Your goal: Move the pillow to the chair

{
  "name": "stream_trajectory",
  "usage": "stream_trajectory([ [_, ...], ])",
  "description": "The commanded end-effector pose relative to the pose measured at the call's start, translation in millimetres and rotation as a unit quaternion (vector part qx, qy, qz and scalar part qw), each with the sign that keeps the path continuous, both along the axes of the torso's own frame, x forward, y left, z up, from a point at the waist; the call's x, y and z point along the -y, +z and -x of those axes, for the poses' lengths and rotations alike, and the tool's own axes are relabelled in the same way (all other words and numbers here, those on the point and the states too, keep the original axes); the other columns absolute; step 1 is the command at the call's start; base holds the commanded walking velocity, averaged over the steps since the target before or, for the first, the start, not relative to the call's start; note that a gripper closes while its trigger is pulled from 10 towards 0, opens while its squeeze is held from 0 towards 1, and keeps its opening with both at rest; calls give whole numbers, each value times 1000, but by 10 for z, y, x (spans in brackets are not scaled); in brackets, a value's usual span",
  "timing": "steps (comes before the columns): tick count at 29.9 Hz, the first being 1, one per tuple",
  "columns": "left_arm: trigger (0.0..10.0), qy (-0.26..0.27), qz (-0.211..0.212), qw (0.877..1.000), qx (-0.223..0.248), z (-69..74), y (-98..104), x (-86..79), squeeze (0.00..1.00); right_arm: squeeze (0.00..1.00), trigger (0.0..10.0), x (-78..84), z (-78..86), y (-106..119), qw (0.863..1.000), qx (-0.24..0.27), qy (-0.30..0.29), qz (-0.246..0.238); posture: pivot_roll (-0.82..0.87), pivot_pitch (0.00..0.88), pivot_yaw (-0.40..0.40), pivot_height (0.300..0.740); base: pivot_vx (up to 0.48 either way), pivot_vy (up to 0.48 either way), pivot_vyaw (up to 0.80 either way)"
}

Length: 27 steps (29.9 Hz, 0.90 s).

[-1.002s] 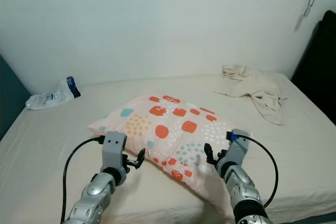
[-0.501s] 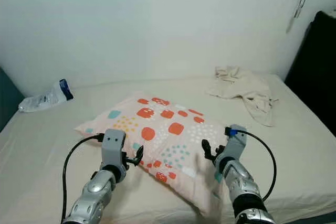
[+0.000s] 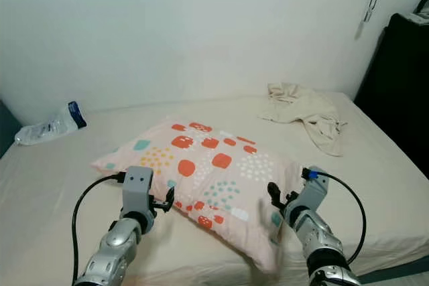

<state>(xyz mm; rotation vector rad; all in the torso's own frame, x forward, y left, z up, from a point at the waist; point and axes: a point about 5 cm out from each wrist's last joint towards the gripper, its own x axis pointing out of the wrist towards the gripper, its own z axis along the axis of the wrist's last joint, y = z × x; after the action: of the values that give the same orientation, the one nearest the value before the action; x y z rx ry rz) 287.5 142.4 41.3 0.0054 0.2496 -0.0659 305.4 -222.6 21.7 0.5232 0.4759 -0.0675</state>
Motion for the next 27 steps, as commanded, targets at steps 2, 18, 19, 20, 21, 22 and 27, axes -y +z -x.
stream_trajectory([
  [2,10000,15,-19,1000,-13,11,-46,-110,0,0,10000,-17,9,-26,1000,-4,-1,-17,-55,53,26,635,0,0,0],
  [18,10000,26,-27,999,-11,75,-49,-176,0,0,10000,62,26,-41,1000,-12,-11,-23,-32,79,26,560,0,0,0],
  [19,10000,26,-27,999,-11,82,-48,-180,0,0,10000,73,19,-27,1000,-7,-12,-23,-32,82,26,555,0,0,0],
  [20,10000,26,-27,999,-11,82,-48,-180,0,0,10000,73,19,-27,1000,-7,-12,-23,-32,82,26,555,0,0,0],
  [21,10000,26,-27,999,-11,89,-47,-184,0,0,10000,89,16,-15,1000,-3,-14,-24,-33,84,29,550,0,0,0],
  [22,10000,26,-26,999,-11,101,-50,-184,0,0,10000,126,25,-9,999,3,-19,-26,-32,90,32,545,0,0,0],
  [27,10000,22,-25,999,-12,126,-53,-173,0,0,10000,201,55,-13,999,12,-33,-30,-24,100,41,530,0,0,0],
])
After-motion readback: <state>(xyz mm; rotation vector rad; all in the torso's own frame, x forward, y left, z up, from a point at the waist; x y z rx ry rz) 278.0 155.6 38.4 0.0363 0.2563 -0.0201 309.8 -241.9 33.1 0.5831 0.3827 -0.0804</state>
